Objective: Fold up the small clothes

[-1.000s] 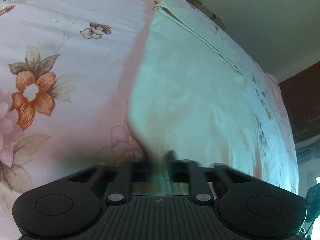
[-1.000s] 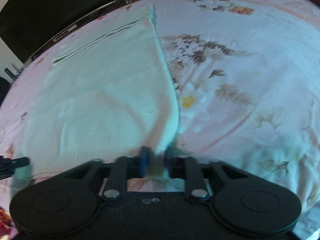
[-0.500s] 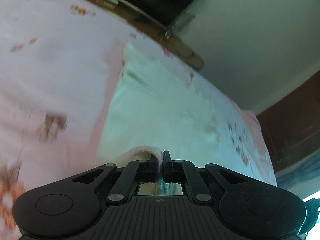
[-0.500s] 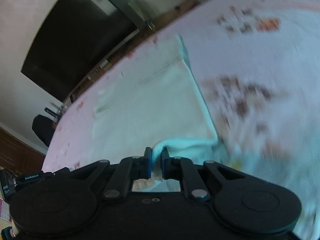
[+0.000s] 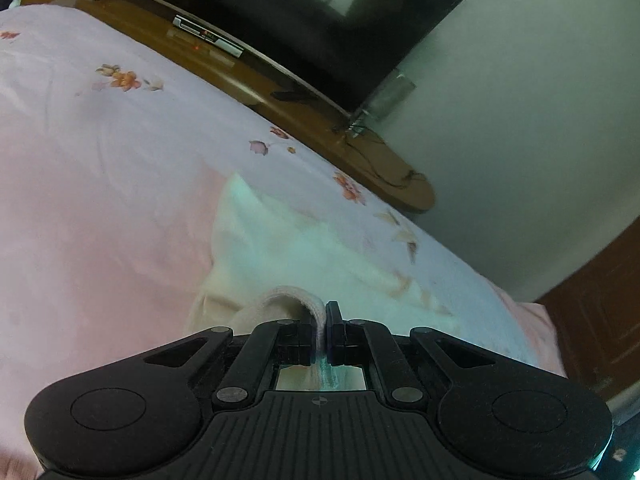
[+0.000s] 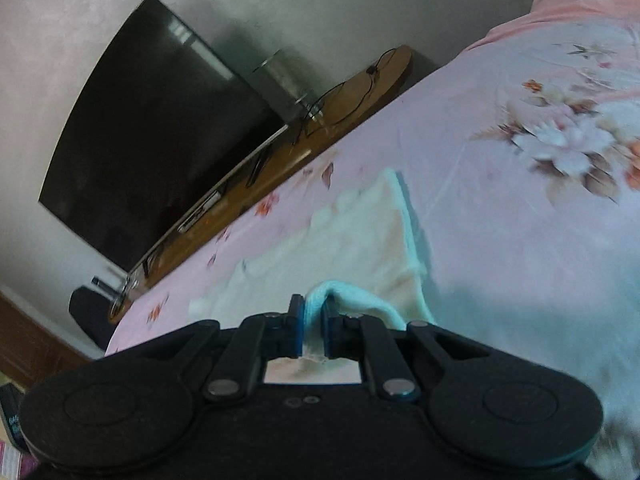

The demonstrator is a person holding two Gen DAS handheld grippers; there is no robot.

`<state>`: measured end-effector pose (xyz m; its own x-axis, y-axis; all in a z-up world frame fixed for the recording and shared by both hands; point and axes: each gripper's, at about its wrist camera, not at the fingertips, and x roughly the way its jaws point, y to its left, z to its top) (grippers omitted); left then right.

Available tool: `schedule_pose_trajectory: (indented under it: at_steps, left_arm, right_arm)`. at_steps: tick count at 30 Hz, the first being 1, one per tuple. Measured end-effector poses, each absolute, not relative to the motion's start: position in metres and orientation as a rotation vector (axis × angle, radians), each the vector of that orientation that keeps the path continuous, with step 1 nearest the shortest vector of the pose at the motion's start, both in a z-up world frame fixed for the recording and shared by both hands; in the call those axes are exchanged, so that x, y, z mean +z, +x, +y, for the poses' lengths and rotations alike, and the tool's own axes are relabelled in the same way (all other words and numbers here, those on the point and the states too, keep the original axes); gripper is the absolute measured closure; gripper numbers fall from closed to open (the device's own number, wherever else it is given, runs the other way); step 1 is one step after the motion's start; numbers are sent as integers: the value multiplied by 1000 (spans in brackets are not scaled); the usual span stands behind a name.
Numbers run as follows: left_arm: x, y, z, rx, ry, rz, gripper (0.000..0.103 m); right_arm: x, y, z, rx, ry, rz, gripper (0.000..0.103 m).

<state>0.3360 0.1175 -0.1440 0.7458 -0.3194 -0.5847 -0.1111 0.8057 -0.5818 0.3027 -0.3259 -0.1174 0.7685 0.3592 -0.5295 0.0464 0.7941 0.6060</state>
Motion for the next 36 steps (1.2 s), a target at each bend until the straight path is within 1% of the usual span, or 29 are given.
schedule_pose_trajectory:
  at_steps: [4, 17, 21, 23, 24, 28, 29, 30, 32, 33, 34, 35, 36]
  left_arm:
    - [-160, 369, 115, -95, -654, 738, 99]
    - [-177, 458, 104, -9, -632, 728, 99]
    - [-188, 483, 101, 14, -628, 801, 99]
    - [-190, 488, 106, 28, -683, 827, 99]
    - [-188, 488, 110, 33, -719, 827, 99]
    - [-173, 487, 117, 32, -706, 797, 98]
    - [-169, 486, 119, 32, -711, 788, 98]
    - [-166, 484, 122, 34, -718, 777, 98]
    - [-157, 480, 127, 28, -722, 750, 97]
    - [-154, 478, 128, 26, -713, 743, 91]
    - [-151, 476, 128, 21, -695, 741, 81]
    - [-149, 474, 126, 14, -676, 741, 52]
    - [-147, 471, 121, 4, -640, 731, 25]
  right_arm:
    - [-129, 336, -321, 187, 508, 716, 94]
    - [-162, 441, -338, 142, 611, 748, 94]
    - [-170, 463, -333, 130, 594, 769, 93]
    - [-175, 471, -331, 119, 590, 794, 88]
    - [-176, 472, -331, 111, 597, 800, 82]
    - [-163, 469, -333, 87, 555, 745, 65]
    - [-159, 469, -333, 75, 535, 735, 58]
    - [-154, 469, -333, 68, 512, 725, 55]
    - [-145, 466, -333, 62, 481, 699, 55]
    - [-140, 463, -331, 63, 461, 689, 55]
    - [-135, 459, -328, 60, 427, 676, 55]
    - [-132, 457, -324, 61, 394, 672, 55]
    - [-129, 455, -317, 76, 353, 675, 55]
